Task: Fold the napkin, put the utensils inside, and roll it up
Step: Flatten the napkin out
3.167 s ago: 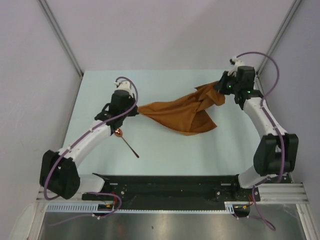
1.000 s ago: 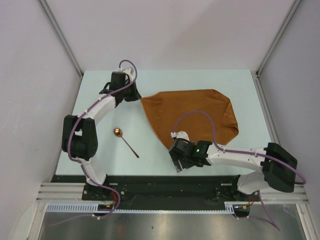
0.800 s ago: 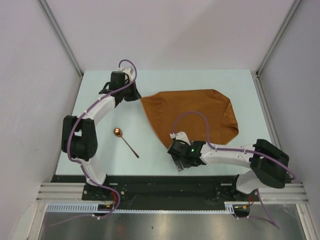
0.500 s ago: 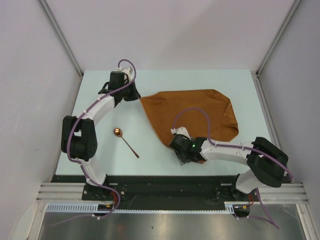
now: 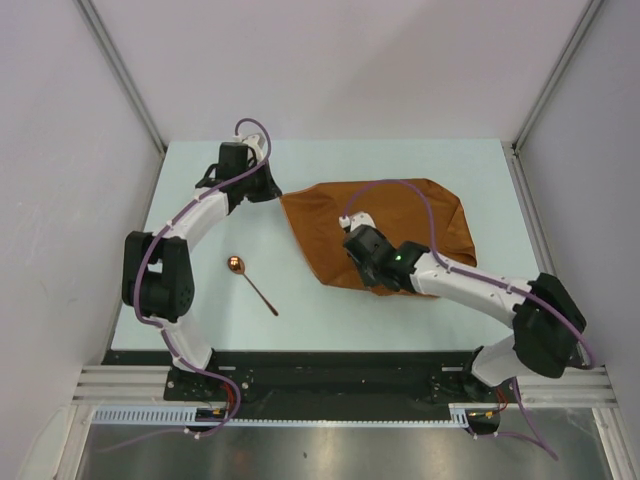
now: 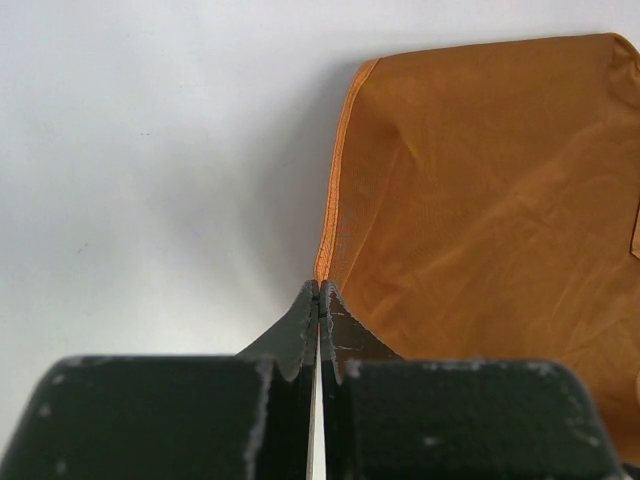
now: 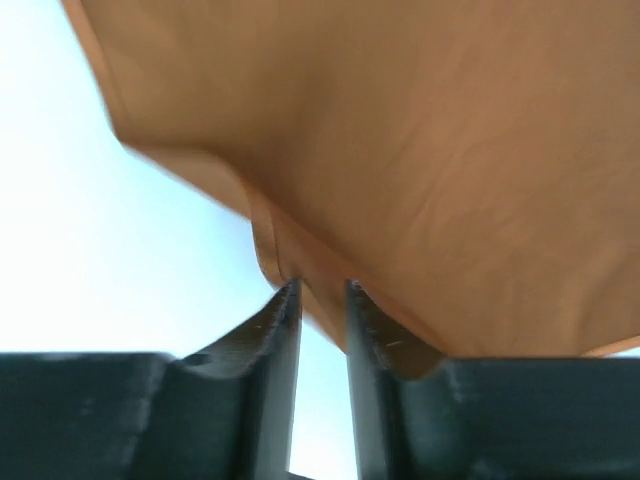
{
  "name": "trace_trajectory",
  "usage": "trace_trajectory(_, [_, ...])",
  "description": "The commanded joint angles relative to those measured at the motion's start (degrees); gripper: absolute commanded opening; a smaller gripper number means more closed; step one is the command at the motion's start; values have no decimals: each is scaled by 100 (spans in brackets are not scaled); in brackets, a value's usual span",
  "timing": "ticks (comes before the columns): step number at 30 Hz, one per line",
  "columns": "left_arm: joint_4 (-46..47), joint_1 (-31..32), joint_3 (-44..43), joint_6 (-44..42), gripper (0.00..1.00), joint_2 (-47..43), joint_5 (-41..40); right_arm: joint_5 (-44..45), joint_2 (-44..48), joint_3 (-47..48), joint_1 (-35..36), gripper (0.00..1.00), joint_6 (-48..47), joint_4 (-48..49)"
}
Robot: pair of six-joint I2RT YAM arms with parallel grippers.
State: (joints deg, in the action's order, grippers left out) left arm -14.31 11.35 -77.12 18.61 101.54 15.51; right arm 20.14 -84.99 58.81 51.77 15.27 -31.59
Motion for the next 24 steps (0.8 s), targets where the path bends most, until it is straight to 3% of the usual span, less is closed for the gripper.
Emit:
trace_trajectory(1, [103,-63,-207,90,0,-336,137,622,701,369,158,42,28,-575])
trace_trajectory(2, [112,-72,-207,90,0,-328,154,614,781,255,184,50,177,-654])
trace_trajectory(5, [112,-63,-207,108,0,-310,172,299,984,-9,465,54,459,-655])
trace_trajectory(12, [95,-63,-216,125,0,-231,207,-195,826,-949,1072,54,1645,-216])
trace_trajectory(18, [103,-63,-207,143,0,-204,225,51,984,-1117,310,55,1436,179])
trace_trajectory(24, [60,-63,-233,108,0,-169,181,-388,704,-1117,-553,56,750,751])
